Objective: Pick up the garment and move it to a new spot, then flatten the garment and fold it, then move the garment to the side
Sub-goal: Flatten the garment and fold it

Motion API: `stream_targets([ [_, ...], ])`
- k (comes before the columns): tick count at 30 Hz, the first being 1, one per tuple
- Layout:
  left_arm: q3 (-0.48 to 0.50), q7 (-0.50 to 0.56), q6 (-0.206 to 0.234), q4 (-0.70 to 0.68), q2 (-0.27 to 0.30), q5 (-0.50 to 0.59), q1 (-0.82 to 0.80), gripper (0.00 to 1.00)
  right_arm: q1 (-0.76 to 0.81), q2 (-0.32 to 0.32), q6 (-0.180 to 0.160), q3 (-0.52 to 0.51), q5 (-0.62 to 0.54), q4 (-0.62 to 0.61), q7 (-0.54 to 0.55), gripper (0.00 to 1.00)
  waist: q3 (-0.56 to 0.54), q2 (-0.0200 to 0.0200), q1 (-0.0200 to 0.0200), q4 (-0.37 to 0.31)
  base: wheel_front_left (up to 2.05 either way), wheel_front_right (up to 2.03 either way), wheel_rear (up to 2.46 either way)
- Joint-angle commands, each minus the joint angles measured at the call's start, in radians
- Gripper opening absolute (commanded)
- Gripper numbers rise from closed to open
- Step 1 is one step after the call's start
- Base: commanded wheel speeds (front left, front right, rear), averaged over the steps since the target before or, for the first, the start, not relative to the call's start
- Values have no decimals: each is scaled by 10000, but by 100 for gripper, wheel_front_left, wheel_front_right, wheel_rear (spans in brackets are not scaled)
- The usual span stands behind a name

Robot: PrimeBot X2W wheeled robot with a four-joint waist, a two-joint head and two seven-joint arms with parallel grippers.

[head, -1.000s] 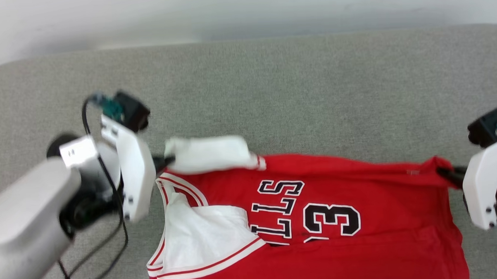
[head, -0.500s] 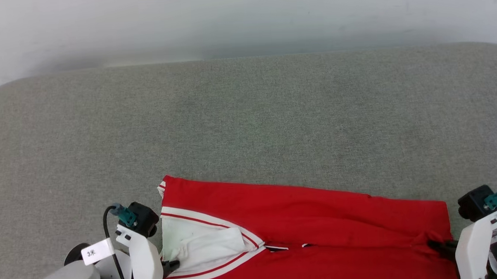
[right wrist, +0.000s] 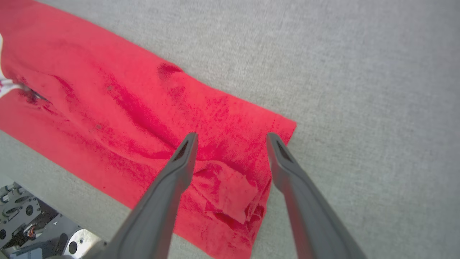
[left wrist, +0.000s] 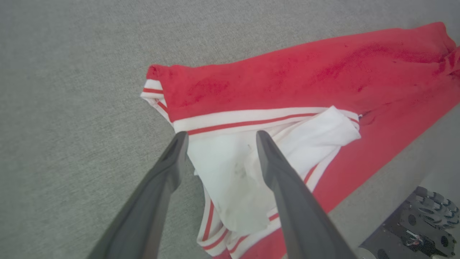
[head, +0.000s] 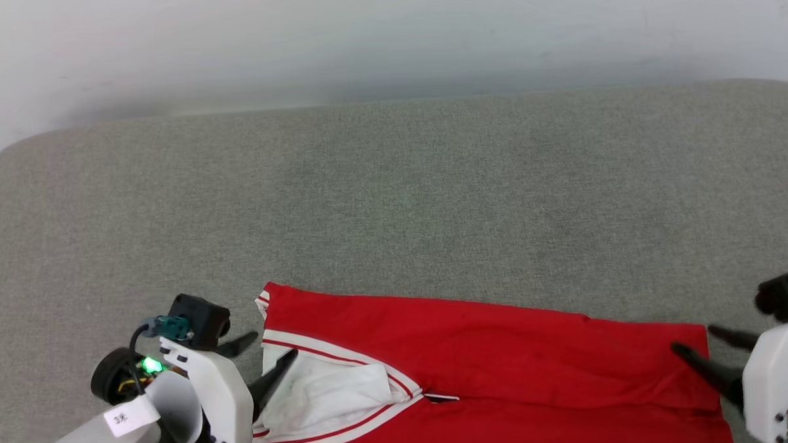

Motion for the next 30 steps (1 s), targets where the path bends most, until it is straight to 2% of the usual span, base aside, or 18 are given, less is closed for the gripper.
stream_targets([
  [1,111,-362,216,-63,8,269,46,100,103,-75,-4,-255,86,-176,-131,100,-79,0,1,11,0,0,0],
  [5,583,-1966,1163,-95,-231,885,277,100,351,-165,-4,-1206,147,-502,-375,100,-173,0,1,18,0,0,0],
  [9,956,-3411,1957,119,-531,1382,615,100,715,-3,-4,-2050,381,-307,-289,100,-181,0,1,32,0,0,0],
  [15,1827,-4067,2878,359,-1174,2049,1194,100,1237,464,-2,-2785,1081,510,110,100,-45,0,1,127,0,0,0],
  [18,2881,-4096,3284,125,-1681,2776,1557,100,1374,684,-4,-2864,1304,761,227,100,66,0,1,211,0,0,0],
  [22,4240,-4090,3365,-185,-2449,3972,2395,100,1383,956,-4,-2792,1597,1031,393,100,197,0,1,317,0,0,0],
  [30,6431,-4094,2874,-687,-4041,6111,3684,100,1397,1581,-2,-2404,2140,1494,957,100,423,0,1,596,0,0,0],
])
